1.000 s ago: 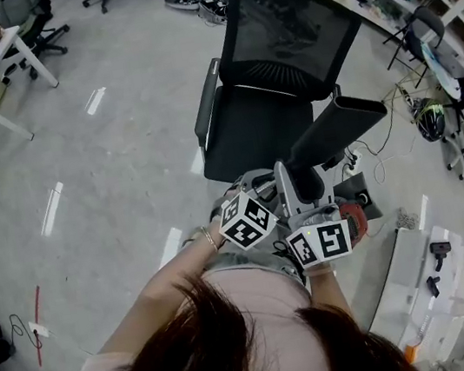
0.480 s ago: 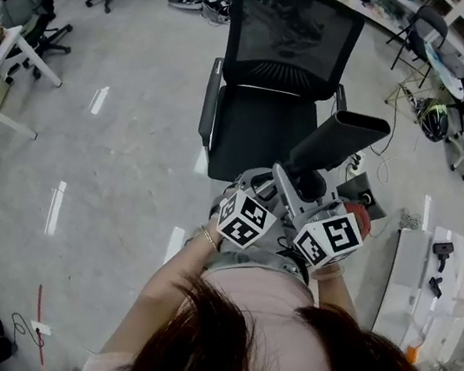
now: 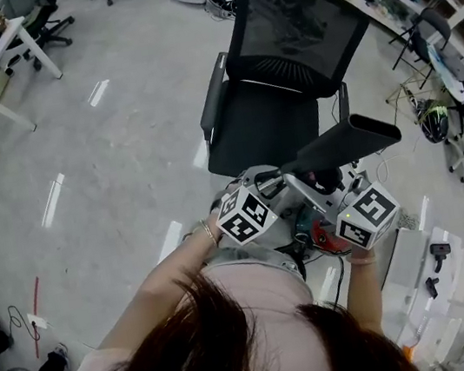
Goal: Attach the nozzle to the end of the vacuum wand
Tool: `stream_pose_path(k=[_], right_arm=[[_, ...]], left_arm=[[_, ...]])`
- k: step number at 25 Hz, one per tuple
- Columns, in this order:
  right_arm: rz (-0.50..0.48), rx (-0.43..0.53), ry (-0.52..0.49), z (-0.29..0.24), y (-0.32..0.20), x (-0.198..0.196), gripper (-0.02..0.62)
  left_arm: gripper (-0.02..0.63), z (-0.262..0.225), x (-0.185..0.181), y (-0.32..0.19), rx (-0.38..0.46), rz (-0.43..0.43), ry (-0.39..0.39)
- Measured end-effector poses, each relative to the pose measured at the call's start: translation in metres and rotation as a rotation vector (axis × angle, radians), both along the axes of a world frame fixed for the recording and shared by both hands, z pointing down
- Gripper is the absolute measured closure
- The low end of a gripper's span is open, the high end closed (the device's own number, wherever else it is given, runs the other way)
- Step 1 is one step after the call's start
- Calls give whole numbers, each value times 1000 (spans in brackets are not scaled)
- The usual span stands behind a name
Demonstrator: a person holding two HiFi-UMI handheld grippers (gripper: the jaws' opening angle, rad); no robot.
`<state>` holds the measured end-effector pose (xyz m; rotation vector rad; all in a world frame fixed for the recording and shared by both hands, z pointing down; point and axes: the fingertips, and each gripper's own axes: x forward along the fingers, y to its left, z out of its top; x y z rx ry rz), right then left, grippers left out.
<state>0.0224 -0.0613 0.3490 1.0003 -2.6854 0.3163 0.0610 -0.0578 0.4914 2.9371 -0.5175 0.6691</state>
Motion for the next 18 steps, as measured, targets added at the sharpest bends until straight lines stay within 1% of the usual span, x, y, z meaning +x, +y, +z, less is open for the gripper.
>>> stream_pose_path(k=[1, 3, 6, 9, 16, 18], right_arm=[[-6, -2, -2, 1, -1, 0, 408], [35, -14, -1, 2, -4, 0, 408], [180, -40, 21, 3, -10, 1, 409], [321, -47, 3, 5, -14, 5, 408], [537, -29, -28, 5, -15, 11, 409], [550, -33, -41, 5, -13, 11, 410]], left_arm=[[454, 0, 0, -1, 1, -5, 0], [454, 1, -1, -3, 0, -15, -2], [454, 1, -1, -6, 2, -24, -6], [454, 3, -1, -8, 8, -31, -11], [454, 3, -1, -8, 16, -38, -30], [454, 2, -1, -7, 12, -32, -25]])
